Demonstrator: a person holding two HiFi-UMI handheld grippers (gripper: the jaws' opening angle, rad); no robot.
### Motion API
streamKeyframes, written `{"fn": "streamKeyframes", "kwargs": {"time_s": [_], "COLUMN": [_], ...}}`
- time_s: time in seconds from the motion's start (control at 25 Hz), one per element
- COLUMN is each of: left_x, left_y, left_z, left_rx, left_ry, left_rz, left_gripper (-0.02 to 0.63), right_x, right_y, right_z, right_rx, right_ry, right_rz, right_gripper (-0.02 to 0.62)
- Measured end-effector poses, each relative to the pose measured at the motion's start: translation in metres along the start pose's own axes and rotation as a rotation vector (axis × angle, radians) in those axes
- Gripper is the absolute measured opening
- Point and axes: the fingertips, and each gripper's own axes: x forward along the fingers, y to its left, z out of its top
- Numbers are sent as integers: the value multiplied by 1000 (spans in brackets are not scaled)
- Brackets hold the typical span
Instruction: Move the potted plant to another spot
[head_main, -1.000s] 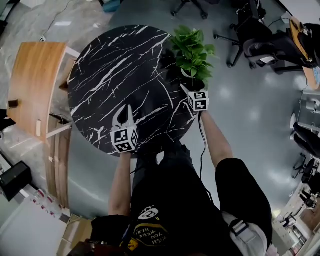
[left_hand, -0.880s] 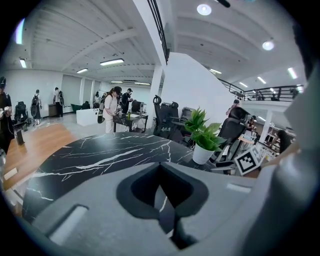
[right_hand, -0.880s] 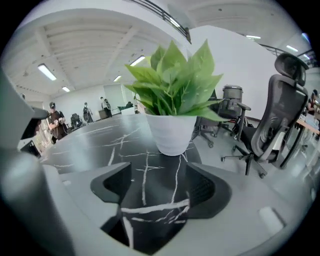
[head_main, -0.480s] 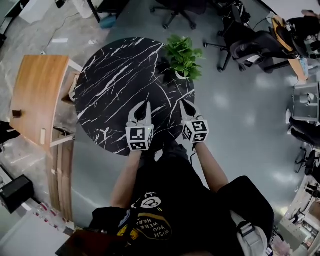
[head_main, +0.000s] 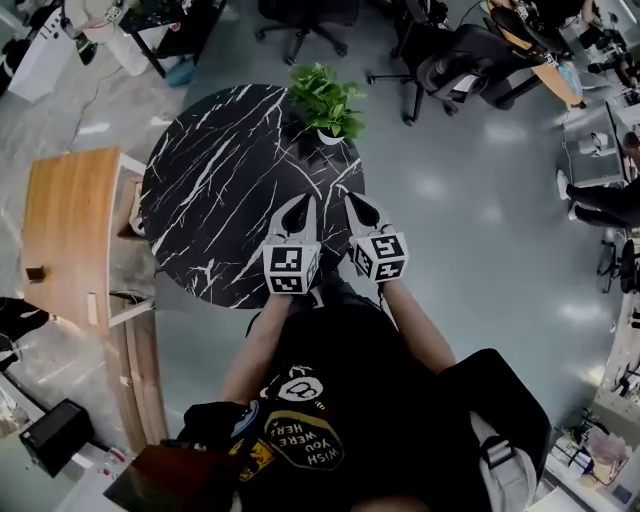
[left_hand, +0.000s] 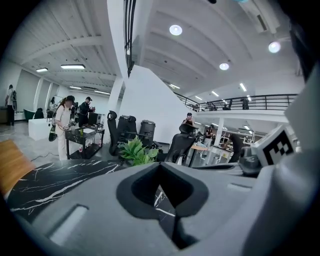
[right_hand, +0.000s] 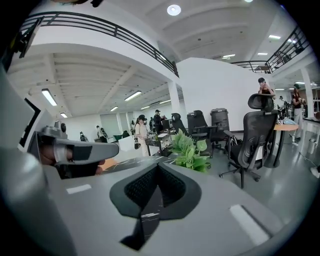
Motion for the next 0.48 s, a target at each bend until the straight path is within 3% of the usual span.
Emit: {"fn": "streamKeyframes", "kwargs": {"time_s": [0.48], "left_x": [20], "left_y": [-26], "left_z": [15], "left_rx": [35], "left_ry": [-3], "left_rz": [-12], "left_gripper": [5], "right_x": [-14], "right_y": [-19], "right_z": [22], "right_rx": [7], "right_ry": [-35], "right_rz": [10], "right_gripper": [3]}}
